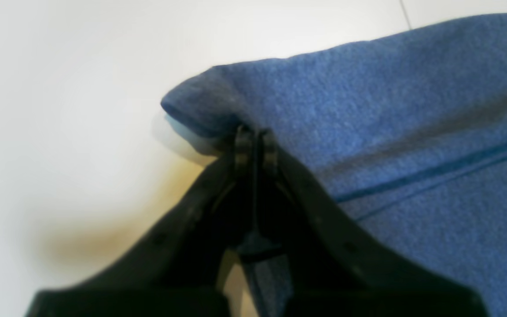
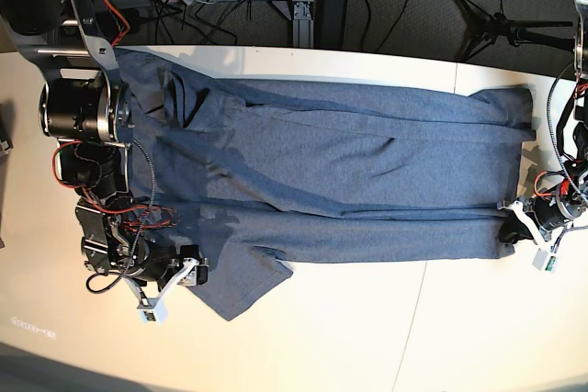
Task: Fold the T-shirt properly
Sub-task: 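Open the right gripper and regrasp the shirt edge near the sleeve, then drag the held shirt end with the right gripper toward the collar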
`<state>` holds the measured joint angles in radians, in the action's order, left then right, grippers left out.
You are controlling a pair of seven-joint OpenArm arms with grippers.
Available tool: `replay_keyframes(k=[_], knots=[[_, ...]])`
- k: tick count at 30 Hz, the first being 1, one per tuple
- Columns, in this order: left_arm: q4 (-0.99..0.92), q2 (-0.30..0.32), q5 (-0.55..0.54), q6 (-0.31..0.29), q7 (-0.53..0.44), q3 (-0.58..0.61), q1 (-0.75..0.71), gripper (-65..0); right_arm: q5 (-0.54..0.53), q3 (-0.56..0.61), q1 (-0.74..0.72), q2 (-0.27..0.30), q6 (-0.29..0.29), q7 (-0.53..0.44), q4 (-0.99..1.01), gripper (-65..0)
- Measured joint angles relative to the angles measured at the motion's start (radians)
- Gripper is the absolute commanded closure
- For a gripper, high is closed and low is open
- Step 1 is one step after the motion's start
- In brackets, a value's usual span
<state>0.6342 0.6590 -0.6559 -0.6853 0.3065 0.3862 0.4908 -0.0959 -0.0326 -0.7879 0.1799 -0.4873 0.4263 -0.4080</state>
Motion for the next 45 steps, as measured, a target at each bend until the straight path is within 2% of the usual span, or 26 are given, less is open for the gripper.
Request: replay_keyframes(k=[5, 9, 14, 16, 20, 24, 30, 33, 38, 42, 45], knots=[[0.000, 0.000, 0.000, 0.000, 0.000, 0.000, 0.000, 0.0, 0.034, 0.123, -0.005, 0.001, 0.000, -0.013, -0.003, -34.0], [0.000, 0.000, 0.000, 0.000, 0.000, 0.000, 0.002, 0.0, 0.021, 0.229, -0.006, 0.003, 0.001, -0.036, -0.005, -33.6], [0.000, 0.000, 0.000, 0.000, 0.000, 0.000, 0.005, 0.0, 0.006, 0.307, -0.005, 0.002, -0.001, -0.076, -0.006, -12.1], [0.000, 0.000, 0.000, 0.000, 0.000, 0.000, 0.005, 0.0, 0.035, 0.309, -0.004, 0.000, -0.003, -0.104, -0.006, -0.6], [0.000, 0.000, 0.000, 0.000, 0.000, 0.000, 0.005, 0.0, 0.094, 0.310, -0.002, 0.000, -0.006, -0.150, -0.006, 0.0], [0.000, 0.000, 0.000, 0.000, 0.000, 0.000, 0.005, 0.0, 0.096, 0.312, 0.004, 0.008, -0.007, -0.176, -0.006, 0.0], [0.000, 0.000, -0.030, 0.000, 0.000, 0.000, 0.006, 0.0, 0.113, 0.313, 0.021, 0.019, -0.008, -0.138, -0.079, 0.0], [0.006, 0.003, -0.029, 0.000, -0.001, 0.000, 0.003, 0.0, 0.085, 0.315, 0.072, 0.039, -0.010, -0.108, -0.193, 0.0], [0.061, 0.026, -0.030, 0.000, 0.002, 0.000, -0.027, 0.0, 0.043, 0.313, 0.219, 0.109, -0.011, -0.060, -0.467, 0.0], [0.183, 0.053, -0.028, 0.000, 0.002, 0.000, -0.083, 0.0, 0.033, 0.310, 0.334, 0.154, -0.011, -0.052, -0.682, 0.0], [0.303, 0.078, -0.029, 0.000, 0.000, 0.000, -0.152, 0.0, -0.017, 0.285, 0.403, 0.177, -0.015, 0.007, -0.833, 0.0]])
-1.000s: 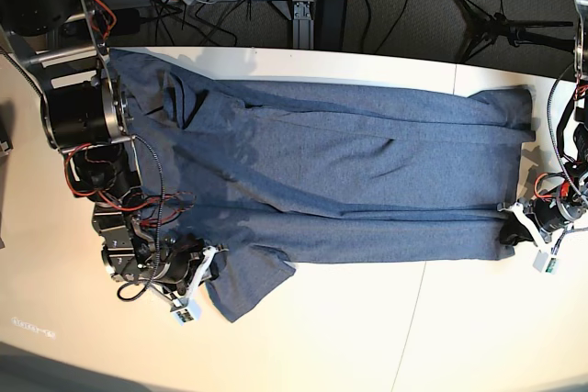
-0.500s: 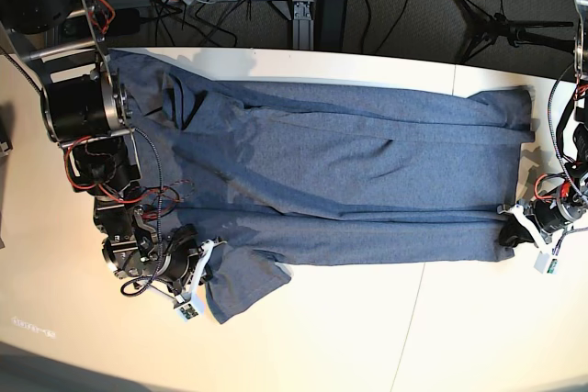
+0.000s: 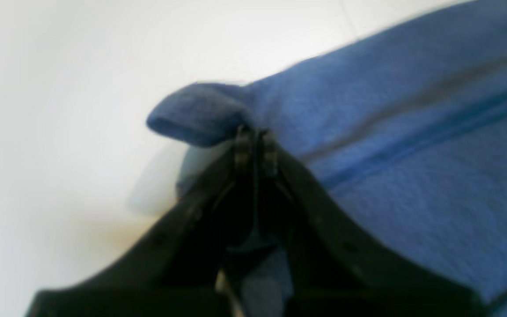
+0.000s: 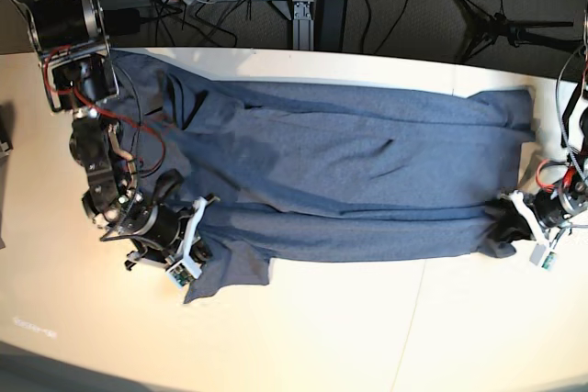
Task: Fold the T-shirt properly
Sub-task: 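Drag the held shirt end with the right gripper toward the collar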
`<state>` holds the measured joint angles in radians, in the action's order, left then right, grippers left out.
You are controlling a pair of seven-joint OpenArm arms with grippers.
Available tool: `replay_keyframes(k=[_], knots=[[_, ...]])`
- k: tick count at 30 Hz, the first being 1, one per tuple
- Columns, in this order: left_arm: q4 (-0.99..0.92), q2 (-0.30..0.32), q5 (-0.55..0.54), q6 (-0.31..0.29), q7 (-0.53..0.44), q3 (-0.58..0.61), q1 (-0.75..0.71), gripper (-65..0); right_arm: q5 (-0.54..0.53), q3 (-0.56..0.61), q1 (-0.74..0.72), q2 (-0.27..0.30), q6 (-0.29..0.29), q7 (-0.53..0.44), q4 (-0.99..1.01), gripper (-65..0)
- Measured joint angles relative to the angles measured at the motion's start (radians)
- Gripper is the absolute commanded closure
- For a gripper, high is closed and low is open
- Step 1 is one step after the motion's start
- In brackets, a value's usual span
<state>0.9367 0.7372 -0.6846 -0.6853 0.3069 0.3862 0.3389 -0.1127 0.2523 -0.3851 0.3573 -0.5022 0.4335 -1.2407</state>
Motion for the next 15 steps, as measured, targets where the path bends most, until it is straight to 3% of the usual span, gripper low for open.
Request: replay_keyframes(k=[6, 15], knots=[[0.130, 0.039, 0.000, 0.000, 0.037, -0.006, -0.078, 0.0, -0.063, -0.084, 0.143, 0.041, -0.002, 0.043, -0.221, 0.0], [0.205, 0.050, -0.030, 0.000, 0.091, -0.170, -0.178, 0.0, -0.075, -0.172, 0.380, 0.063, -0.003, 0.046, -0.457, 0.0]])
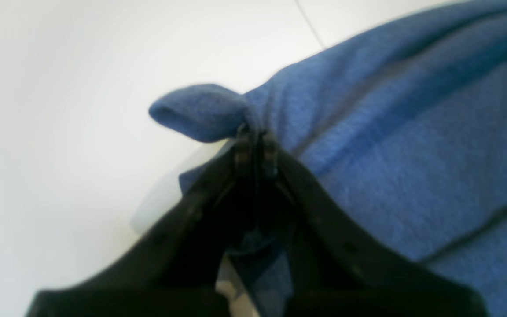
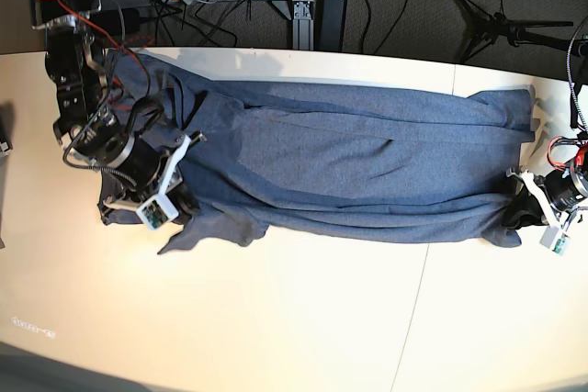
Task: Fold the T-shirt properly
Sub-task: 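Drag the held shirt end with the right gripper toward the collar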
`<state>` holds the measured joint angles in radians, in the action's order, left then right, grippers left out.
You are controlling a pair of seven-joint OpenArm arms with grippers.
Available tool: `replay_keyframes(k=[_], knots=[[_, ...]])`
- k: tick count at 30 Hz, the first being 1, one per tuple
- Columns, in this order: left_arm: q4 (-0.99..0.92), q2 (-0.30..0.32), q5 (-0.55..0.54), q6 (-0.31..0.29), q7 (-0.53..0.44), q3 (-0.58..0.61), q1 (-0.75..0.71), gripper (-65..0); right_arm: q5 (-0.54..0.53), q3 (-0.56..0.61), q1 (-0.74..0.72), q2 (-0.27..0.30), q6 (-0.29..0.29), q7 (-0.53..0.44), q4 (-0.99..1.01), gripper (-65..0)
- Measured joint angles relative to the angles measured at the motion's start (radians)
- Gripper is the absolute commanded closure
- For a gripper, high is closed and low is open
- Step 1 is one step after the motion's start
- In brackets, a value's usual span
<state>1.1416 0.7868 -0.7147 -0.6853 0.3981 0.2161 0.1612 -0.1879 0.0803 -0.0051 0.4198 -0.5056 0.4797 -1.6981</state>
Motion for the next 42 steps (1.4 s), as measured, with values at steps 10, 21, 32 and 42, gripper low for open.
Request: replay_keyframes(k=[10, 21, 32, 42], knots=[[0.124, 0.022, -0.016, 0.000, 0.025, -0.043, -0.109, 0.0, -0.030, -0.115, 0.134, 0.001, 0.000, -0.003, -0.102, 0.0], [0.216, 0.025, -0.050, 0.000, 0.108, -0.126, -0.198, 0.0, -0.032, -0.117, 0.244, 0.000, 0.000, -0.003, -0.111, 0.0], [0.216, 0.024, -0.052, 0.000, 0.132, -0.126, -0.198, 0.0, -0.032, -0.117, 0.283, 0.000, 0.000, -0.003, -0.111, 0.0], [0.216, 0.022, -0.083, 0.003, 0.293, -0.126, -0.194, -26.8, -0.083, -0.117, 0.285, -0.002, 0.000, -0.003, -0.111, -39.0]])
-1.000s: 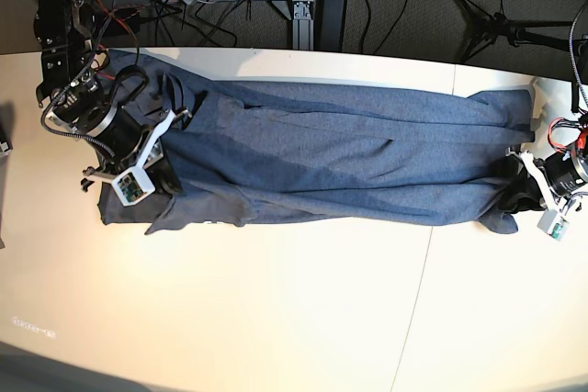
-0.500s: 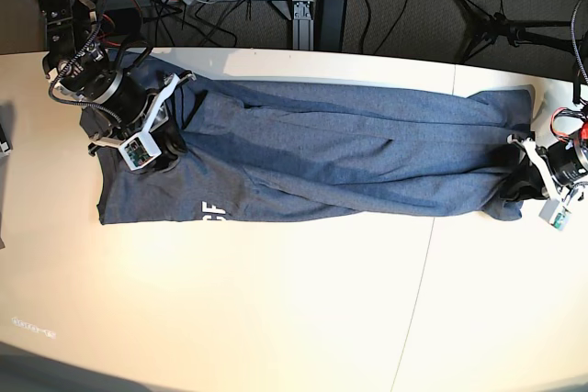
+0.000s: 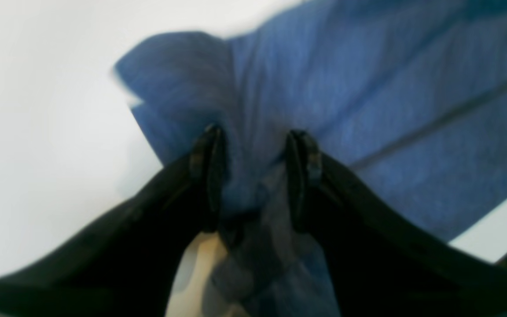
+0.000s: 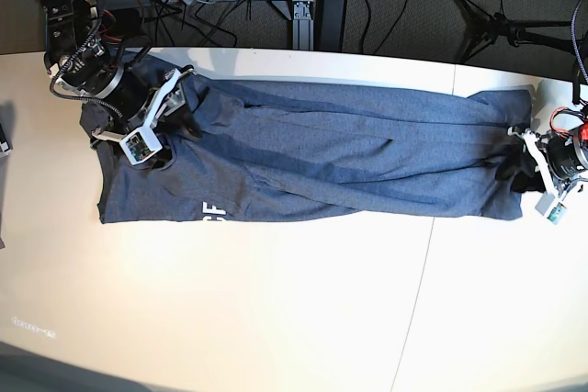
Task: Fold the T-shirt properly
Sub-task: 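Drag the held shirt end with the right gripper toward the collar, then regrasp the hem end with the left gripper and pull it taut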
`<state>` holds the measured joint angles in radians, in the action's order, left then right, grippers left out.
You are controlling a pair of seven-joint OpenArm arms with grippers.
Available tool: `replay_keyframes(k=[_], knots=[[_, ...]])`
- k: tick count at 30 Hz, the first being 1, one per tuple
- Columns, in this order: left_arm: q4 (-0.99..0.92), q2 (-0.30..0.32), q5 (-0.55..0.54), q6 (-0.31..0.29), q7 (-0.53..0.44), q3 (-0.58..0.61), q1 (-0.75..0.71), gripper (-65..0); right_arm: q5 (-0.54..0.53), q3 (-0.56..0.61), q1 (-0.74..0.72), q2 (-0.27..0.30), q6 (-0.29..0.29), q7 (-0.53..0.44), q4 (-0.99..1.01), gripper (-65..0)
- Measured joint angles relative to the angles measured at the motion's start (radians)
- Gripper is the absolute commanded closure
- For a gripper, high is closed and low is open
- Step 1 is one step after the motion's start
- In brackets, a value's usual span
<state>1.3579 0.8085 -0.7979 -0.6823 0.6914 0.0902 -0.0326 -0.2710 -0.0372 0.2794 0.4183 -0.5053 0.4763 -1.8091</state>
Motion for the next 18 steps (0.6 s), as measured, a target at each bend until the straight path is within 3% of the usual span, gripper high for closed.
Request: replay_keyframes(k=[5, 11, 18], knots=[[0.000, -0.006, -0.119, 0.004, 0.055, -0.066, -0.003, -26.8, -0.069, 0.000, 0.000, 0.000, 0.000, 0.000, -0.002, -39.0], [0.000, -0.002, -0.276, 0.004, 0.162, -0.310, 0.000, -26.8, -0.090, -0.001, 0.000, -0.028, 0.000, 0.003, -0.078, -39.0], [0.000, -0.007, -0.311, 0.003, 0.199, -0.374, -0.004, -26.7, -0.103, -0.001, 0.000, -0.090, 0.000, 0.015, -0.154, -38.5]])
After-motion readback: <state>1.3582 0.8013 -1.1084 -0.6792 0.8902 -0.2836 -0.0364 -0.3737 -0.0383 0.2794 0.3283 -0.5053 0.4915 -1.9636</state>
